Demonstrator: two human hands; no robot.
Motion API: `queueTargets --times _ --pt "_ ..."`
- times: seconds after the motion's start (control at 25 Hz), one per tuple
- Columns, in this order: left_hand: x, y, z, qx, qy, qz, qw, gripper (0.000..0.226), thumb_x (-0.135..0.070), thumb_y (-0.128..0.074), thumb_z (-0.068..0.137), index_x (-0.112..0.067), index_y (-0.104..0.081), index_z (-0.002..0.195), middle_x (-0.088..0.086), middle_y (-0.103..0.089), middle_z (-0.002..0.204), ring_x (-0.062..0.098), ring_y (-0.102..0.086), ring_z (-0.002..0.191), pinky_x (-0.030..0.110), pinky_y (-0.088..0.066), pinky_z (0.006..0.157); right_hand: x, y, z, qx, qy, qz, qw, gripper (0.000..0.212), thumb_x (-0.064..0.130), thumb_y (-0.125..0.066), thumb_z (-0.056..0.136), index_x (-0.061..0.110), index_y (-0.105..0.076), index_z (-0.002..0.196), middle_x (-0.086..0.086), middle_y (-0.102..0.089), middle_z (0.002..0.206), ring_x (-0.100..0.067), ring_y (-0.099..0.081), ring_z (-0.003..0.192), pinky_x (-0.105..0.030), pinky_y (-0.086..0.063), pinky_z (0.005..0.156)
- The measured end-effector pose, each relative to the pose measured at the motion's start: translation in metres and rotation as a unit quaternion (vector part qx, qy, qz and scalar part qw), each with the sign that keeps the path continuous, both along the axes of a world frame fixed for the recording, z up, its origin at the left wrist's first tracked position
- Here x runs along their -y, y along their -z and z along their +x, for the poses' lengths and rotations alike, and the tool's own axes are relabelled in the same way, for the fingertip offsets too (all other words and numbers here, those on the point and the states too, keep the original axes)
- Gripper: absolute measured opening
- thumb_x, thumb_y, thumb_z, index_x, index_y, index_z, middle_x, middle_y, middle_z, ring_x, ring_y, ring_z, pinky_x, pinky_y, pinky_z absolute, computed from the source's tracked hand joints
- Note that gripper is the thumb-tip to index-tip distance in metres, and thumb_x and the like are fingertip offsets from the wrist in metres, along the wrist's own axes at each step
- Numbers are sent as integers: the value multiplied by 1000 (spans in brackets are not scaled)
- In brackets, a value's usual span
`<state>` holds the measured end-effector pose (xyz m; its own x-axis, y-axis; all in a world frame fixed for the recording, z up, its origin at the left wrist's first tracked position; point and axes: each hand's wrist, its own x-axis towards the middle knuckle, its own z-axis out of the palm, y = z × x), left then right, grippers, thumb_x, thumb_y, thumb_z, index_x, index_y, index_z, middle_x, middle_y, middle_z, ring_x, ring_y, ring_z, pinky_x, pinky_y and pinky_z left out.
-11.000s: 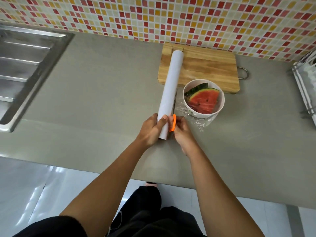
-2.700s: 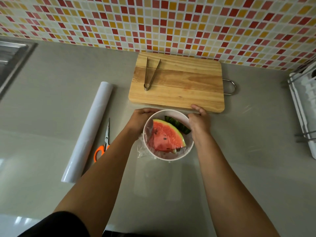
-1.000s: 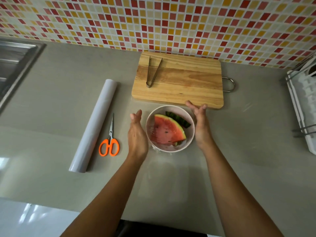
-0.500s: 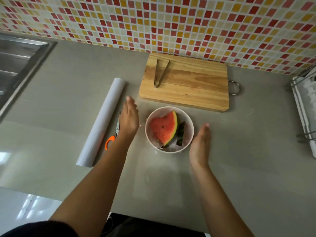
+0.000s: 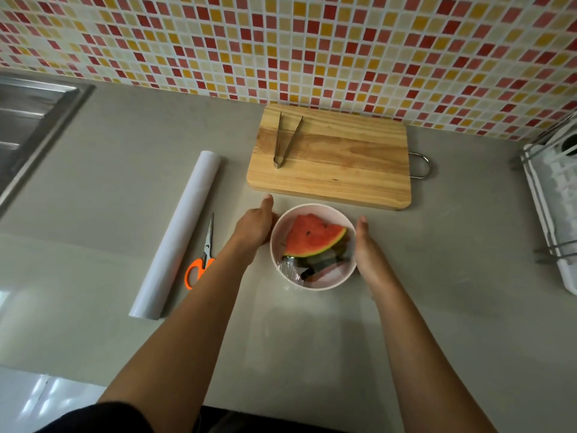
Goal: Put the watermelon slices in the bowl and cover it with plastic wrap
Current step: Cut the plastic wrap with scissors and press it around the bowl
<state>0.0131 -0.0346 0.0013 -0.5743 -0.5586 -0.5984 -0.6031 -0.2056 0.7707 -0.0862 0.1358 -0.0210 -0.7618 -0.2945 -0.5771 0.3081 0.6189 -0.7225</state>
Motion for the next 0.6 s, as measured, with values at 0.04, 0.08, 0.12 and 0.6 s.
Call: queueTargets --times 0.04,0.08,0.12,0.6 --pt "2 0 -6 29 52 -18 998 66 -53 -26 97 -2 -68 104 21 -67 105 35 -62 100 45 -48 96 2 -2 -10 12 -35 27 999 58 59 -19 92 20 -62 101 -2 -54 97 -16 -48 90 -31 -35 83" --pt "4 -1 -12 51 93 -18 994 66 -54 -29 97 0 -64 112 21 -65 109 33 -61 102 44 -48 97 7 -6 -20 21 -66 39 997 50 54 -24 92 21 -61 94 -4 -55 96 -17 -50 91 -34 -38 83" --pt "7 -2 -18 58 117 1 991 63 -52 -35 96 1 -60 117 21 -63 112 33 -60 103 44 -48 96 14 -10 -30 26 -90 49 994 41 49 -29 91 21 -59 86 -6 -58 95 -19 -52 91 -36 -40 84" --pt "20 -4 -47 84 91 107 986 8 -7 -72 79 -2 -66 79 10 -67 83 24 -63 77 34 -54 71 42 2 -60 94 -70 70 991 24 7 -65 73 -6 -68 93 -17 -68 95 -28 -63 82 -37 -49 69"
